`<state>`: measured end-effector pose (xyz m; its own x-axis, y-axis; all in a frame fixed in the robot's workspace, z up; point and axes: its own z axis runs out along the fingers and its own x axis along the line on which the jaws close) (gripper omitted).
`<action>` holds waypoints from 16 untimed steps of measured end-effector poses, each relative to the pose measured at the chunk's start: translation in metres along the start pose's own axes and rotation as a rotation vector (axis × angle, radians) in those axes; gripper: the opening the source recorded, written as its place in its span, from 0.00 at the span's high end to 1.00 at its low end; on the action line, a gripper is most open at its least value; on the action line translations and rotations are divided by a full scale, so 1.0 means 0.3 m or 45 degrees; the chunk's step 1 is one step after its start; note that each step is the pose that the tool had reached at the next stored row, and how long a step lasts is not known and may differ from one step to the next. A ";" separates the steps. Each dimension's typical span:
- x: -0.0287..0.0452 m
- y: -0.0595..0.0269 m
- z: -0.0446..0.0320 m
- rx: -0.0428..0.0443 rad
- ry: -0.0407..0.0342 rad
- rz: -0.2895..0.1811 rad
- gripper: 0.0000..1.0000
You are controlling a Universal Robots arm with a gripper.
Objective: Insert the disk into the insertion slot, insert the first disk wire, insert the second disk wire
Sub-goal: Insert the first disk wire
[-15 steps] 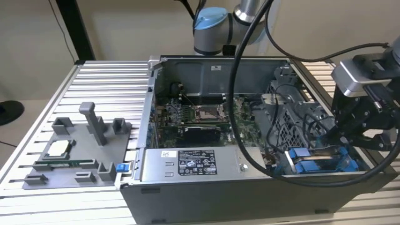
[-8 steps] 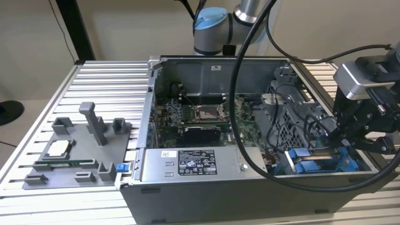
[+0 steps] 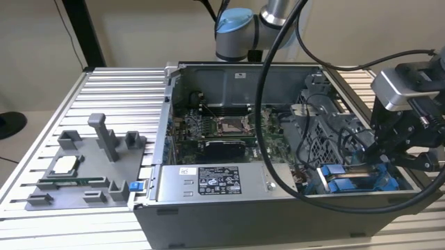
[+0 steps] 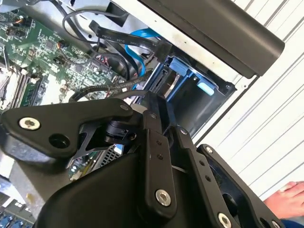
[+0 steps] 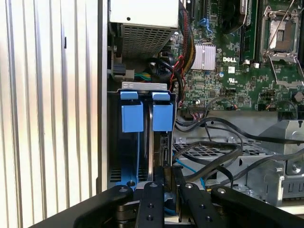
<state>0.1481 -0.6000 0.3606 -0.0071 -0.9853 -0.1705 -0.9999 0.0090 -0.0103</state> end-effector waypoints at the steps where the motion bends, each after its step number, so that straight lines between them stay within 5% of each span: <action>1: 0.000 0.000 0.001 -0.001 0.0013 0.000 1.00; 6: 0.002 -0.004 0.012 -0.005 0.0241 0.001 1.00; 12: -0.019 -0.011 0.027 -0.004 0.0347 0.000 1.00; 16: -0.022 -0.017 0.043 -0.004 0.0554 0.000 1.00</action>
<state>0.1533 -0.5914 0.3490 -0.0077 -0.9918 -0.1275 -0.9999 0.0087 -0.0073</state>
